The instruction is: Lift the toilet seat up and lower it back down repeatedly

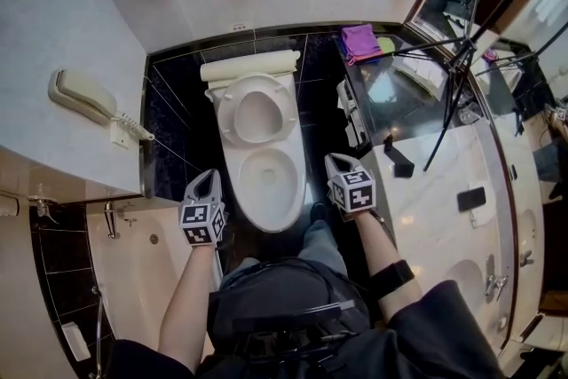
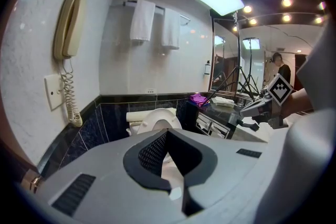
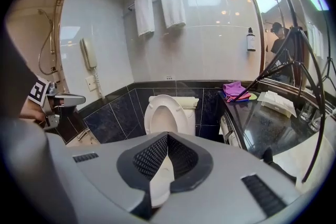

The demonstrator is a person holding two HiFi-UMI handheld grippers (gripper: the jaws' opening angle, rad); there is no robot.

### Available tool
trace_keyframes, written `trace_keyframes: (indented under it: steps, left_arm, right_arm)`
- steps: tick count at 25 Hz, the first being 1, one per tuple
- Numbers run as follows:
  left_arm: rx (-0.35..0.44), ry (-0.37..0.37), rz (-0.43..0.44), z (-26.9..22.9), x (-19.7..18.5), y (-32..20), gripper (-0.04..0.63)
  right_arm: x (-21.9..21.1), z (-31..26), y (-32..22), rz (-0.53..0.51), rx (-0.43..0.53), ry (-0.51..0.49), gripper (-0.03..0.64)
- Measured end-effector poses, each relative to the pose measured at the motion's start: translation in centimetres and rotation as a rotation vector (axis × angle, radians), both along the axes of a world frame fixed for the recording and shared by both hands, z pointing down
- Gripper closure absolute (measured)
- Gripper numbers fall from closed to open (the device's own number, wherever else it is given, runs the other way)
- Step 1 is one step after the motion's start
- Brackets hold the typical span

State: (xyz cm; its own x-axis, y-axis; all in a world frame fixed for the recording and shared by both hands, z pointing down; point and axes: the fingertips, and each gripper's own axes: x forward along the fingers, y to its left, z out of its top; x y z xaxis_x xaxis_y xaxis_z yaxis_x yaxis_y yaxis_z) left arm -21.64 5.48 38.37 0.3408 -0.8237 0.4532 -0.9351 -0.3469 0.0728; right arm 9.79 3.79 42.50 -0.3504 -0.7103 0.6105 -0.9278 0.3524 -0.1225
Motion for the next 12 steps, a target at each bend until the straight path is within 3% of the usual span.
trace_keyframes:
  steps: [5,12]
  left_arm:
    - [-0.004,-0.006,-0.004,0.2,0.5,-0.9,0.595]
    - [-0.021,-0.004,-0.018,1.1,1.5,-2.8,0.595]
  right_arm:
    - [-0.1,0.2,-2.3,-0.053,0.021,0.081,0.595]
    - [-1.8,-0.9,-6.8,-0.155,0.054,0.182,0.512]
